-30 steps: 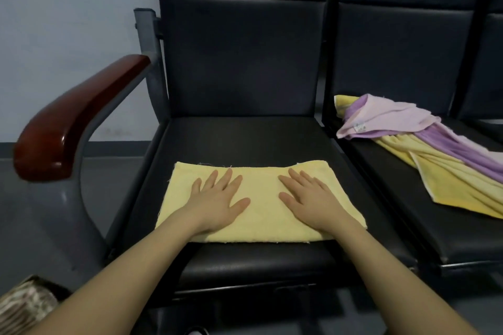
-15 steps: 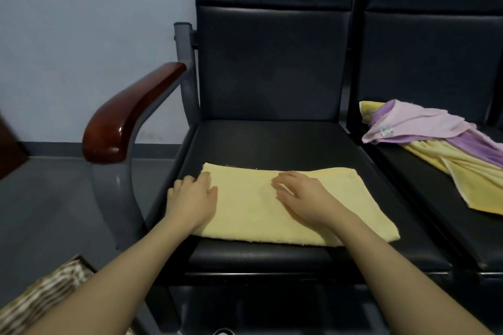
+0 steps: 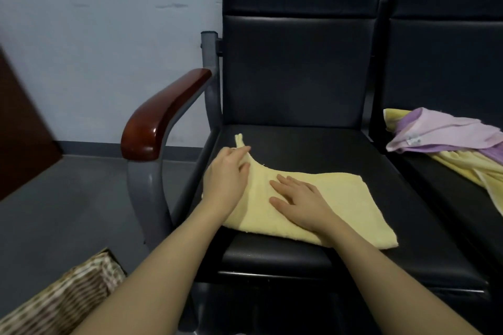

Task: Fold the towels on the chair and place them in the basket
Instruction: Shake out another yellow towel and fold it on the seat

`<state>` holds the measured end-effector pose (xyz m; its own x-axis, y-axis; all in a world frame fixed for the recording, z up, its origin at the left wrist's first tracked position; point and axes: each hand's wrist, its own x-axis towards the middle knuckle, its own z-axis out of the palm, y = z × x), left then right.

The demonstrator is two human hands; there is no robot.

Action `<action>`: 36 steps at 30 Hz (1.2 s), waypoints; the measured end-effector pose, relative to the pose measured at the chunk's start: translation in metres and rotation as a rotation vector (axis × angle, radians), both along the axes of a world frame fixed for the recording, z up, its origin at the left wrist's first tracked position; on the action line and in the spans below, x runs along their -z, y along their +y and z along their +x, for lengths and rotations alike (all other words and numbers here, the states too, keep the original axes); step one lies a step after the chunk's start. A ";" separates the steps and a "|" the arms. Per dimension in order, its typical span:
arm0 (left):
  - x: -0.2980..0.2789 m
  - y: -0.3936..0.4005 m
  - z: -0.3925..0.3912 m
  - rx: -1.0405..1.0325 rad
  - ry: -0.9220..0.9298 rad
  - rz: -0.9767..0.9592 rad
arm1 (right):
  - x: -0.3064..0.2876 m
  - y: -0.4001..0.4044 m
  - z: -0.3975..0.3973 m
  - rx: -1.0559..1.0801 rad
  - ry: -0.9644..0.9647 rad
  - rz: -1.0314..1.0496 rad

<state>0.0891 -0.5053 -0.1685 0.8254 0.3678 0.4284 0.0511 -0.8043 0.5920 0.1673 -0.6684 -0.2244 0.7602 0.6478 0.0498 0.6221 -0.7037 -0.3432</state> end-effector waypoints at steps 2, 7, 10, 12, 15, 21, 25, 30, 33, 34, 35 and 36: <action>-0.007 -0.012 0.001 0.055 -0.052 -0.004 | -0.003 0.003 0.000 0.078 0.070 0.232; -0.018 -0.045 0.018 0.153 -0.067 0.099 | -0.018 -0.028 0.008 0.222 -0.191 0.148; -0.019 -0.074 0.031 0.230 -0.027 0.006 | -0.025 -0.065 0.013 0.312 -0.164 0.120; -0.019 -0.093 0.040 0.283 -0.001 -0.095 | -0.024 -0.092 0.017 0.365 -0.147 0.099; -0.017 -0.116 0.053 0.351 0.050 -0.185 | -0.022 -0.124 0.022 0.411 -0.032 0.171; -0.012 -0.150 0.077 0.433 0.164 -0.150 | -0.009 -0.143 0.029 0.487 0.217 0.521; -0.002 -0.160 0.087 0.543 0.319 -0.166 | -0.009 -0.145 0.032 0.565 0.254 0.743; 0.010 -0.144 0.086 0.354 0.282 0.174 | -0.011 -0.140 0.039 0.578 0.234 0.803; 0.020 -0.130 0.079 0.291 0.393 0.390 | -0.013 -0.136 0.040 0.473 0.175 0.808; 0.023 -0.125 0.077 0.289 0.430 0.403 | -0.014 -0.136 0.040 0.425 0.155 0.845; 0.024 -0.121 0.075 0.292 0.452 0.395 | -0.015 -0.135 0.041 0.383 0.136 0.882; 0.025 -0.116 0.074 0.298 0.462 0.383 | -0.016 -0.135 0.041 0.359 0.119 0.895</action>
<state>0.1634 -0.6211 -0.1931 0.9981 -0.0118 0.0611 -0.0258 -0.9722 0.2328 0.2086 -0.8034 -0.2087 0.9371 0.1359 0.3216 0.3481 -0.2926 -0.8906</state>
